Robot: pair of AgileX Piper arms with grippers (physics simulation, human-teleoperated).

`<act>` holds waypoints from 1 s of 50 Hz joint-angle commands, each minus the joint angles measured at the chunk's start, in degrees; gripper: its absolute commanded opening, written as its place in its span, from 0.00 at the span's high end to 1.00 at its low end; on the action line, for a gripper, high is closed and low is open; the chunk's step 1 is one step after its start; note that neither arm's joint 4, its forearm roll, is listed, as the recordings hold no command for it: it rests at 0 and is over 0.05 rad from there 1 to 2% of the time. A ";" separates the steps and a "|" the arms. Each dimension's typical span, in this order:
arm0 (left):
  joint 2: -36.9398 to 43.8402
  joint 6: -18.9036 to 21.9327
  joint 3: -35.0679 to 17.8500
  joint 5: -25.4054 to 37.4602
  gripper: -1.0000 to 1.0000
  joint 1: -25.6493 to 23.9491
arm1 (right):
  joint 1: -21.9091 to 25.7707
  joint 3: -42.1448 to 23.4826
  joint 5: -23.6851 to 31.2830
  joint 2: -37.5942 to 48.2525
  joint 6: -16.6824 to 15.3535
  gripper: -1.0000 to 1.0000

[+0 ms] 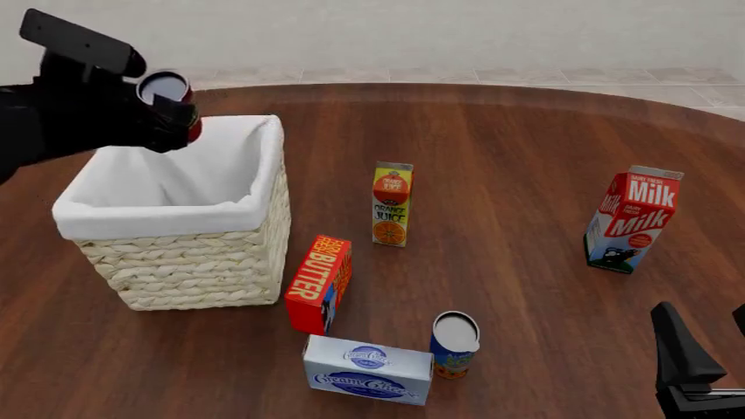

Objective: Pick up the tomato sauce, and put it in the basket.

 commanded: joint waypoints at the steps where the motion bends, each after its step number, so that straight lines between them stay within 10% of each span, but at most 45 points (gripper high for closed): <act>1: 0.00 3.56 -3.01 4.97 1.00 0.89 | -0.03 -0.01 -0.12 0.11 -0.09 0.00; 23: 4.52 2.59 -12.63 16.09 1.00 0.14 | -0.03 -0.01 -0.13 0.11 -0.10 0.00; 50: 8.74 13.15 -12.57 16.69 1.00 4.54 | -0.02 -0.01 -0.13 0.11 -0.09 0.00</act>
